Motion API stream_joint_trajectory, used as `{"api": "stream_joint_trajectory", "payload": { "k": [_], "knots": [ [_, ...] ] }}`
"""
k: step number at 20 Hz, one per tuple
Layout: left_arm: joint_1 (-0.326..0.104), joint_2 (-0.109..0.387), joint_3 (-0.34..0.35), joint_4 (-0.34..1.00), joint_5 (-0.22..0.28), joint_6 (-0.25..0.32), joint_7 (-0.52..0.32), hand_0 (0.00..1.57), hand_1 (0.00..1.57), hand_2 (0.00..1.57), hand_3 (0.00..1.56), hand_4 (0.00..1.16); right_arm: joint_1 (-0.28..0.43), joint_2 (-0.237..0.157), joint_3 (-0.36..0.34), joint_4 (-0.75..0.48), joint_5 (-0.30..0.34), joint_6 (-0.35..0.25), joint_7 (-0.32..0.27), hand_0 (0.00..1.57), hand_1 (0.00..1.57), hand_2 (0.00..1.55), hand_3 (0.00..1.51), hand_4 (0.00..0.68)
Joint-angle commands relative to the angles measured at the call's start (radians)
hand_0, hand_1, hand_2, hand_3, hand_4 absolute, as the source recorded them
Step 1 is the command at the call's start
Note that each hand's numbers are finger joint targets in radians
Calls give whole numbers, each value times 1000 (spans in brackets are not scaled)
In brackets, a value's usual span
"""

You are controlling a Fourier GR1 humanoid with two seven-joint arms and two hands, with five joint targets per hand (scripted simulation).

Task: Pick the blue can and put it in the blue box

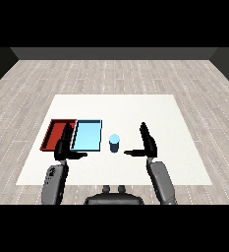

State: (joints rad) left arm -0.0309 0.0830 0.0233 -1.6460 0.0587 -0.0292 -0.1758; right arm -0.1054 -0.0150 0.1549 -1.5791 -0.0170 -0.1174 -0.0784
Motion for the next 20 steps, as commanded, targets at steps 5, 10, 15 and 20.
{"api": "stream_joint_trajectory", "payload": {
  "k": [5, 10, 15, 20],
  "knots": [
    [-18, 11, 56, 73, 45, -81, -248, 0, 0, 0, 0, 0, 3, 15, 62, 1, -77, -26, -110, 0, 0, 0, 0, 0],
    [-34, 21, 84, 55, 78, -95, -214, 0, 0, 0, 0, 0, 28, 15, 82, -3, -66, -8, -145, 0, 0, 0, 0, 0],
    [102, -46, -5, -86, 19, -51, -201, 0, 0, 0, 0, 0, -15, 10, 6, 38, -109, 34, -121, 0, 0, 0, 0, 0],
    [9, -3, 60, 21, 42, -80, -211, 0, 0, 0, 0, 0, -4, 15, 130, 10, -131, -54, -120, 0, 0, 0, 0, 0]
  ]
}}
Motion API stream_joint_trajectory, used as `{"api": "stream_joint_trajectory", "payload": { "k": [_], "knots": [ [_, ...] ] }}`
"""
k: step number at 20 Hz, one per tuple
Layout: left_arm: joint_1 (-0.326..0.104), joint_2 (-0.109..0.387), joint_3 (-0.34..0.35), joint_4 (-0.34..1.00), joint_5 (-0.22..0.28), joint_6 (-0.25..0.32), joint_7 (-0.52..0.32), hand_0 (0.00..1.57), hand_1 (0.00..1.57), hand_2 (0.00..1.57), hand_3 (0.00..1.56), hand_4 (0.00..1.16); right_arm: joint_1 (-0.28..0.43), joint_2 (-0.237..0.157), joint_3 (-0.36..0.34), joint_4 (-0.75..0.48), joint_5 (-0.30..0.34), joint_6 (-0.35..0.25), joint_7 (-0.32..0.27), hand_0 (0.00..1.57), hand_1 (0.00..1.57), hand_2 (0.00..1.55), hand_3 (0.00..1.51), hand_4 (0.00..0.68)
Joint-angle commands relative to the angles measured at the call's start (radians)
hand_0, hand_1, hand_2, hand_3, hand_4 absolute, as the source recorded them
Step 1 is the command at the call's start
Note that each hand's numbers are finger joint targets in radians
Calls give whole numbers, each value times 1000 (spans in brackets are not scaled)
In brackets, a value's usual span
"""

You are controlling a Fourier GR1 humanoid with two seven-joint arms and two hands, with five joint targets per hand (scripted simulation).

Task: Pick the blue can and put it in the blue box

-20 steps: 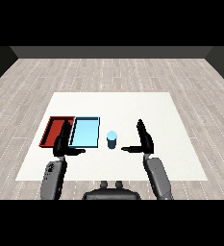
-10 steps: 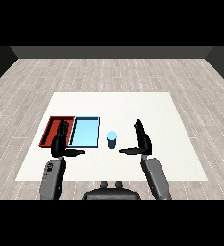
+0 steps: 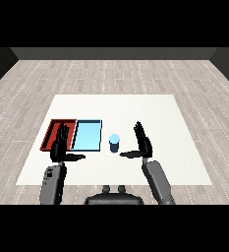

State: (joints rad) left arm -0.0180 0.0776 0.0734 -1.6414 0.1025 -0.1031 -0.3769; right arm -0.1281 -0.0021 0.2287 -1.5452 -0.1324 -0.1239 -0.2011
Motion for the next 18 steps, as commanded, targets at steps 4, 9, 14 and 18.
{"api": "stream_joint_trajectory", "payload": {
  "k": [4, 9, 14, 18],
  "knots": [
    [-36, 32, 41, -5, 58, -43, 39, 0, 0, 0, 0, 0, -97, 2, 15, 103, -98, -25, -18, 0, 0, 0, 0, 0],
    [8, -19, 3, 12, 11, -12, -37, 0, 0, 0, 0, 0, -163, 2, 43, 242, -175, -92, -80, 0, 0, 0, 0, 0],
    [-43, 32, 65, 14, 59, -32, 21, 0, 0, 0, 0, 0, -145, 2, 81, 262, -240, -108, -149, 0, 0, 0, 0, 0],
    [-7, -4, 11, -63, 26, 2, 59, 0, 0, 0, 0, 0, -175, 2, 255, 394, -361, -237, -288, 0, 0, 0, 0, 0]
  ]
}}
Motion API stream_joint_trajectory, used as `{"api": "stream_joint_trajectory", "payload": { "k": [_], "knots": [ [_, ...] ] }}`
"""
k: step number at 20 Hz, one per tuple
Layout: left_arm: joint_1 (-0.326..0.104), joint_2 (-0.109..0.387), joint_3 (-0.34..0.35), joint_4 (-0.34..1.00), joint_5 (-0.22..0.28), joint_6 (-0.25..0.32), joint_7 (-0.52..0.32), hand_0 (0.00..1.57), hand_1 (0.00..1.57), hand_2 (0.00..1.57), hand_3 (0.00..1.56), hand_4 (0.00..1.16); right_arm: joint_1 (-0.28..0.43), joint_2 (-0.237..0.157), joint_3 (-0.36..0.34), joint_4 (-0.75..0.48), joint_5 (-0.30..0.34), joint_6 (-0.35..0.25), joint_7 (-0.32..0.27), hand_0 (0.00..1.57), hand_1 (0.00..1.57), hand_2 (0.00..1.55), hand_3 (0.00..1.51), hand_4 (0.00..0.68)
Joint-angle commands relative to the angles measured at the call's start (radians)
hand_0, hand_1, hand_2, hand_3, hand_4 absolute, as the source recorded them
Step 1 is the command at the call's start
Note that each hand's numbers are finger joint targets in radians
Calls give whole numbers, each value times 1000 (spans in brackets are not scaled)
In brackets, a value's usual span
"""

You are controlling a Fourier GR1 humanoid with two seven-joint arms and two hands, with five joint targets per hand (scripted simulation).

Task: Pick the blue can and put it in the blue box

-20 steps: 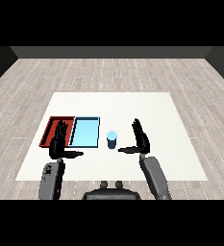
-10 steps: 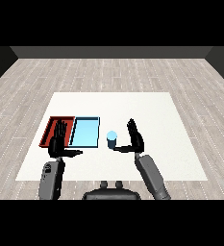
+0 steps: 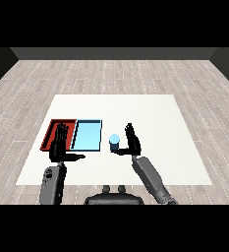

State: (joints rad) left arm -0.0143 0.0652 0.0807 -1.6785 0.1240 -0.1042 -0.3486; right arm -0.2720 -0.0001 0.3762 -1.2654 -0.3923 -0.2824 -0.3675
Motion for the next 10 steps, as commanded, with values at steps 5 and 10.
{"api": "stream_joint_trajectory", "payload": {
  "k": [5, 10],
  "knots": [
    [-69, 24, 42, 60, 44, -22, 25, 0, 0, 0, 0, 0, 3, 0, -7, 81, -86, 45, -49, 0, 0, 0, 0, 0],
    [0, 32, 50, 27, 44, -48, -22, 0, 0, 0, 0, 0, -101, 0, 108, 200, -217, -68, -164, 0, 0, 0, 0, 0]
  ]
}}
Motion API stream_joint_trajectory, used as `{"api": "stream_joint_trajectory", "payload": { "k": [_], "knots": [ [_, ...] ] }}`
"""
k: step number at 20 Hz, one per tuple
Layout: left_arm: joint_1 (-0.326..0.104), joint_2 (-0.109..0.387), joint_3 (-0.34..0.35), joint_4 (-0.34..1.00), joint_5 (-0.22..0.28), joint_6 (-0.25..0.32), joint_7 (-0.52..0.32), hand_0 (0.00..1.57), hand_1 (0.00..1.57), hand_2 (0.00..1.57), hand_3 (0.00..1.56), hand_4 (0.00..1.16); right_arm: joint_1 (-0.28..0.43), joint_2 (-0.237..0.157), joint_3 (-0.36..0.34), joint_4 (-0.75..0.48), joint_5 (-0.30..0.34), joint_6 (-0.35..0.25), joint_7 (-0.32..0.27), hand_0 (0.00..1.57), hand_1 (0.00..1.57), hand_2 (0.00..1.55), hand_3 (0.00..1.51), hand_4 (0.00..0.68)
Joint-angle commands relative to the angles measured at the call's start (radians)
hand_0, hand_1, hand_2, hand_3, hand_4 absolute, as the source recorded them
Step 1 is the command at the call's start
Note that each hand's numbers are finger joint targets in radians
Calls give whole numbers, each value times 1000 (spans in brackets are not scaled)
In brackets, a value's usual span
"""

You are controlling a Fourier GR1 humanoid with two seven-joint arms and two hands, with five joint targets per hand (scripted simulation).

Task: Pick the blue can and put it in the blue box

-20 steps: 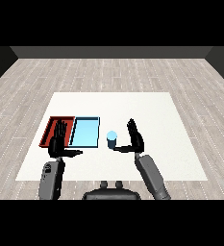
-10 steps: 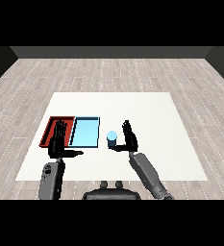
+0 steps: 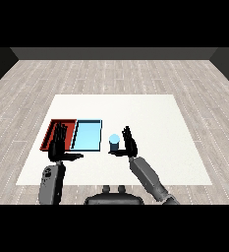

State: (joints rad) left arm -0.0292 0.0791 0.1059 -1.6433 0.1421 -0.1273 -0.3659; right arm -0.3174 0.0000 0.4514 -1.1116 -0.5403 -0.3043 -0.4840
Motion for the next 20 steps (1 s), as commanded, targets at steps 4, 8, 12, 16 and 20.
{"api": "stream_joint_trajectory", "payload": {
  "k": [4, 8, 12, 16, 20],
  "knots": [
    [20, 3, 7, 14, -5, -15, -33, 0, 0, 0, 0, 0, -86, 0, 78, 151, -138, -21, -109, 0, 0, 0, 0, 0],
    [56, -4, -7, -88, 7, 3, 44, 0, 0, 0, 0, 0, -145, 0, 139, 226, -222, -27, -151, 0, 0, 0, 0, 0],
    [-49, -3, 19, 41, 15, 10, 13, 0, 0, 0, 0, 0, -120, 0, 144, 237, -234, 8, -154, 0, 0, 0, 0, 0],
    [-4, -26, -21, -96, -3, 52, 101, 0, 0, 0, 0, 0, -248, 0, 180, 375, -365, 15, -204, 0, 0, 0, 0, 0],
    [-20, -19, 0, 27, -1, 19, 9, 0, 0, 0, 0, 0, -314, 0, 212, 408, -398, 14, -183, 0, 0, 0, 0, 0]
  ]
}}
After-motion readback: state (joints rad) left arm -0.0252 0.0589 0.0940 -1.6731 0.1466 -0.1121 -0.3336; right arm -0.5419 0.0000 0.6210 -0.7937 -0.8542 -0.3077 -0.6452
